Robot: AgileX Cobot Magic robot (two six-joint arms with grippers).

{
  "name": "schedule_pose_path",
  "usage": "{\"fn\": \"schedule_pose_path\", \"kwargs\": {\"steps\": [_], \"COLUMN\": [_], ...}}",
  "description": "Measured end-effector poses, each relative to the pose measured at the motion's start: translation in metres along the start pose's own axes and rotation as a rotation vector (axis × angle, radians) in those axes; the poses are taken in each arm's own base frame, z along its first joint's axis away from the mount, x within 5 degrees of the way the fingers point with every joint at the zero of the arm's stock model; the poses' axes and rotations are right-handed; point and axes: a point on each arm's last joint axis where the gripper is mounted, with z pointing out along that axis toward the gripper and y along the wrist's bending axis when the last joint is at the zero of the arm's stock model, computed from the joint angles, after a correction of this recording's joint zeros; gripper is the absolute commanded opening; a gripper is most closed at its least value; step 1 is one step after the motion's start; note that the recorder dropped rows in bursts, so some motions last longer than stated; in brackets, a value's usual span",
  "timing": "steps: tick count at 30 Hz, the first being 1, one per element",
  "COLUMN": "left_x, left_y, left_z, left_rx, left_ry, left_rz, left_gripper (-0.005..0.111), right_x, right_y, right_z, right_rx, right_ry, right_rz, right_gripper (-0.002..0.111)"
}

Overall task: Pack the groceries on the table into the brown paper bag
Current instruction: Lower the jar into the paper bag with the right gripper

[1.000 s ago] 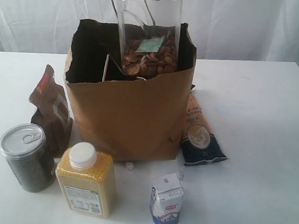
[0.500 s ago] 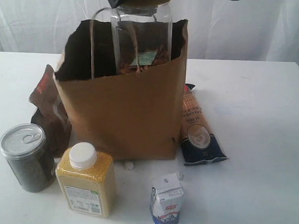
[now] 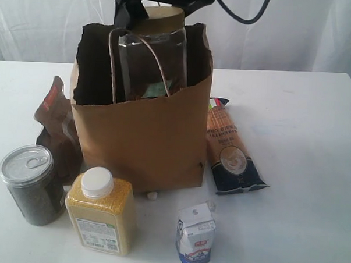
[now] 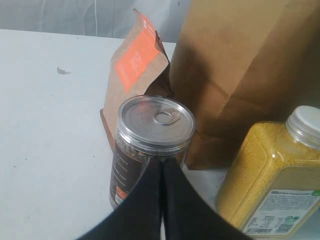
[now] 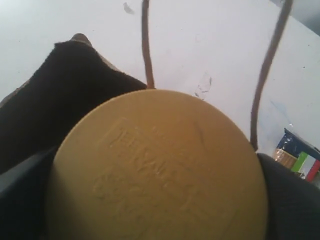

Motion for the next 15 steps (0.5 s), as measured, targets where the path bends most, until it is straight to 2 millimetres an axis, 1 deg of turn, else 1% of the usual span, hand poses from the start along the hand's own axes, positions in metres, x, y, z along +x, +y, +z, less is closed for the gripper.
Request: {"fn": "schedule_pose_path", "kwargs": {"steps": [3, 8, 15], "left_x": [0.000, 0.000, 0.000], "left_y": [0.000, 0.000, 0.000], "left_z": [0.000, 0.000, 0.000], "left_rx": [0.000, 0.000, 0.000], "left_ry": [0.000, 0.000, 0.000], "left_rz": [0.000, 0.000, 0.000], "left_gripper": [0.000, 0.000, 0.000], "right_x": [0.001, 0.003, 0.003], "right_y": [0.000, 0.006, 0.014], "right_z": [0.011, 0.026, 0.034], "right_rx": [-0.007, -0.040, -0.060], "right_ry": [0.021, 0.044, 0.054], "right_rz": [0.003, 0.013, 0.031], "right_gripper": [0.000, 0.000, 0.000]}}
